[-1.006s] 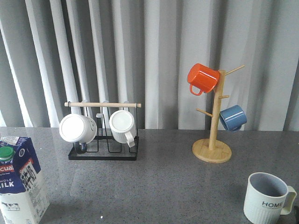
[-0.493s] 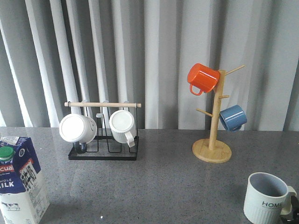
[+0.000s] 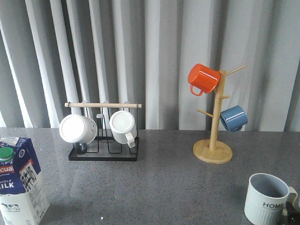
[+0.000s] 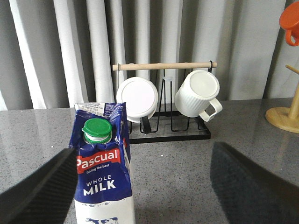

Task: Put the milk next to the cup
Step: 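Close the right gripper on the mug and lift it, then carry the mug with the right gripper toward the table center and lower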

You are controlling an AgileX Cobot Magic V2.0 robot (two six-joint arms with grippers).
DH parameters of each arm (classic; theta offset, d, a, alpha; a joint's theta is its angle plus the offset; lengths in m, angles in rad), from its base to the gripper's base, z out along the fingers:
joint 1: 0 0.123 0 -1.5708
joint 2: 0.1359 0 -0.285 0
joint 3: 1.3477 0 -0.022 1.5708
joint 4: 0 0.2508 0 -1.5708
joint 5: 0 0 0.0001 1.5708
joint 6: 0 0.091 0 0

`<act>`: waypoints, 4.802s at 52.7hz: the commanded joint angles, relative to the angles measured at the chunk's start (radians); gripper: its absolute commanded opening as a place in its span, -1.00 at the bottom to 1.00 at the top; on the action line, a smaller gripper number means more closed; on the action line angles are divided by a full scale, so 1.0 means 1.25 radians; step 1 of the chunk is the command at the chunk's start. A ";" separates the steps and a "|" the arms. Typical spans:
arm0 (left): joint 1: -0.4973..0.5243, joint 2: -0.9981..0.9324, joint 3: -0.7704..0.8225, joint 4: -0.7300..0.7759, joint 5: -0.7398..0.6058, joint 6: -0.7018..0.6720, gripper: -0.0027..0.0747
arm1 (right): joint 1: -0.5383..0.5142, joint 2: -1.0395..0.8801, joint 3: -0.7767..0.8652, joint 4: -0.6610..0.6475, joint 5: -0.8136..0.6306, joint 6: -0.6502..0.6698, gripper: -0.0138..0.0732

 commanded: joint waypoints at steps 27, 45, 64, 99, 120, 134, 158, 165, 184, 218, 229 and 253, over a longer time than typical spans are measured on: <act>-0.004 0.002 -0.030 -0.005 -0.060 0.001 0.50 | -0.002 0.019 -0.098 -0.016 -0.049 -0.001 0.44; -0.004 0.002 -0.030 -0.005 -0.060 0.001 0.50 | -0.002 0.058 -0.116 -0.018 -0.037 -0.001 -0.38; -0.004 0.002 -0.030 -0.005 -0.060 0.001 0.50 | -0.002 0.072 -0.116 -0.025 -0.071 -0.001 -0.70; -0.004 0.002 -0.030 -0.005 -0.060 0.001 0.50 | -0.001 0.000 -0.117 -0.129 -0.137 0.100 -0.69; -0.004 0.002 -0.030 -0.005 -0.056 0.001 0.50 | 0.044 -0.131 -0.163 -0.221 0.039 0.246 -0.69; -0.004 0.002 -0.030 -0.005 -0.056 0.001 0.50 | 0.218 -0.123 -0.236 -0.068 0.137 0.218 -0.69; -0.004 0.002 -0.030 -0.005 -0.037 0.001 0.50 | 0.458 0.002 -0.267 0.377 0.044 -0.103 -0.69; -0.004 0.002 -0.030 -0.005 -0.037 0.001 0.50 | 0.484 0.036 -0.268 0.419 0.019 -0.131 -0.69; -0.004 0.002 -0.030 -0.005 -0.035 0.000 0.50 | 0.493 0.096 -0.313 0.421 0.054 -0.130 -0.69; -0.004 0.002 -0.030 -0.005 -0.029 -0.001 0.50 | 0.493 0.134 -0.313 0.339 0.098 -0.137 -0.68; -0.004 0.002 -0.030 -0.005 -0.022 -0.001 0.50 | 0.493 0.113 -0.313 0.339 0.093 -0.136 -0.57; -0.004 0.002 -0.030 -0.005 -0.022 -0.001 0.50 | 0.493 0.081 -0.309 0.340 0.160 -0.169 -0.09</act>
